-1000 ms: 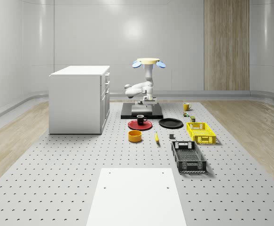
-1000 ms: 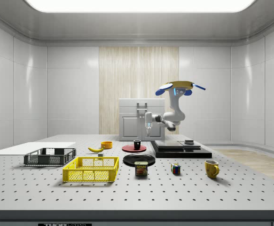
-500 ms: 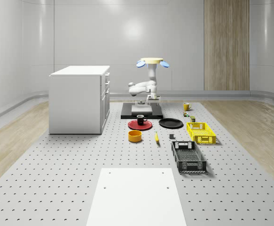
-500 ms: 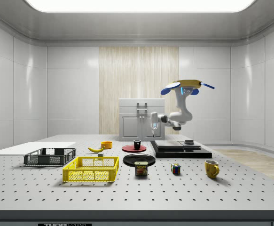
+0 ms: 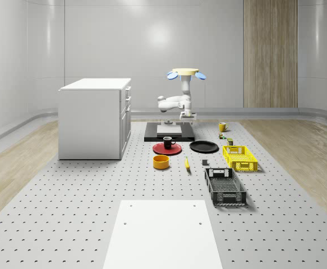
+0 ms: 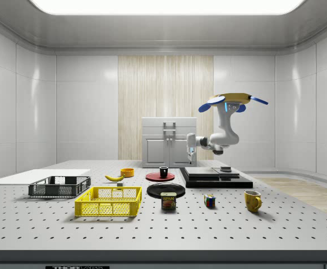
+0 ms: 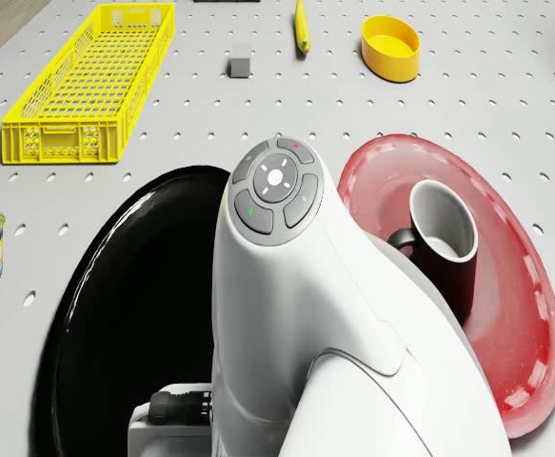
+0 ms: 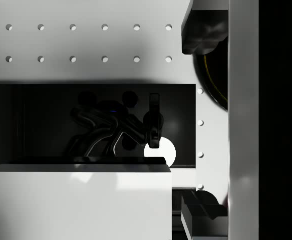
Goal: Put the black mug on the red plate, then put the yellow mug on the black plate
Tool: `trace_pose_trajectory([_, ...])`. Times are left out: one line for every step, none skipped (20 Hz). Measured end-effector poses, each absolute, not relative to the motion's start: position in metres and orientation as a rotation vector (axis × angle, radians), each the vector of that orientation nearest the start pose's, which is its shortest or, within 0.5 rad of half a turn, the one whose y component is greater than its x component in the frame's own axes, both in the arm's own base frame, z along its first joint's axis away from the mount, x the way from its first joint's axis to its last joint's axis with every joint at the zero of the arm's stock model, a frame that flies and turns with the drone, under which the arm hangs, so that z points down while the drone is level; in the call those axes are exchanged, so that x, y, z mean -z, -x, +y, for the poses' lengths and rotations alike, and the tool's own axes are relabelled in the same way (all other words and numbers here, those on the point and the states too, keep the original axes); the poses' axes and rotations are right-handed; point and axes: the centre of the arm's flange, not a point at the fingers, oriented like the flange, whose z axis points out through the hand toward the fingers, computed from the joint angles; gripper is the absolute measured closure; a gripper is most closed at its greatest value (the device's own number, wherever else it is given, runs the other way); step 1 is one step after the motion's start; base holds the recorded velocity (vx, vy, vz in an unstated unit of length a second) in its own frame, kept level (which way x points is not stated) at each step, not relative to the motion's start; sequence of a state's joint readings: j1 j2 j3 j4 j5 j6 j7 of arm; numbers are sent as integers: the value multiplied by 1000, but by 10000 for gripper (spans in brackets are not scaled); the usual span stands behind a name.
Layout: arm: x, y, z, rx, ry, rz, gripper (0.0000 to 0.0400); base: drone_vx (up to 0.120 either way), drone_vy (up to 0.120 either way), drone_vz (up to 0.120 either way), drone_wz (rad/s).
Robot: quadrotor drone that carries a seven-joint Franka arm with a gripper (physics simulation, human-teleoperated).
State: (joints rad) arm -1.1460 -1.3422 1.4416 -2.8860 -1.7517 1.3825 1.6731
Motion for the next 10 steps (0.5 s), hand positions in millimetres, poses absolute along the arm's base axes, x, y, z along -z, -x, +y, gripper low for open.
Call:
trace_pose_trajectory([-465,-307,0,-785,-1,-2,0,-120,120,0,0])
trace_pose_trajectory([-465,-307,0,-785,-1,-2,0,-120,120,0,0])
trace_pose_trajectory([-465,-307,0,-785,-1,-2,0,-120,120,0,0])
trace_pose_trajectory([-465,-307,0,-785,-1,-2,0,-120,120,0,0])
trace_pose_trajectory([-465,-307,0,-785,-1,-2,0,-120,120,0,0])
trace_pose_trajectory([-465,-307,0,-785,-1,-2,0,-120,120,0,0])
trace_pose_trajectory([-465,-307,0,-785,-1,-2,0,-120,120,0,0])
trace_pose_trajectory([-465,-307,0,-785,-1,-2,0,-120,120,0,0])
trace_pose_trajectory([-465,-307,0,-785,-1,-2,0,-120,120,0,0])
trace_pose_trajectory([-465,-307,0,-785,-1,-2,0,-120,120,0,0])
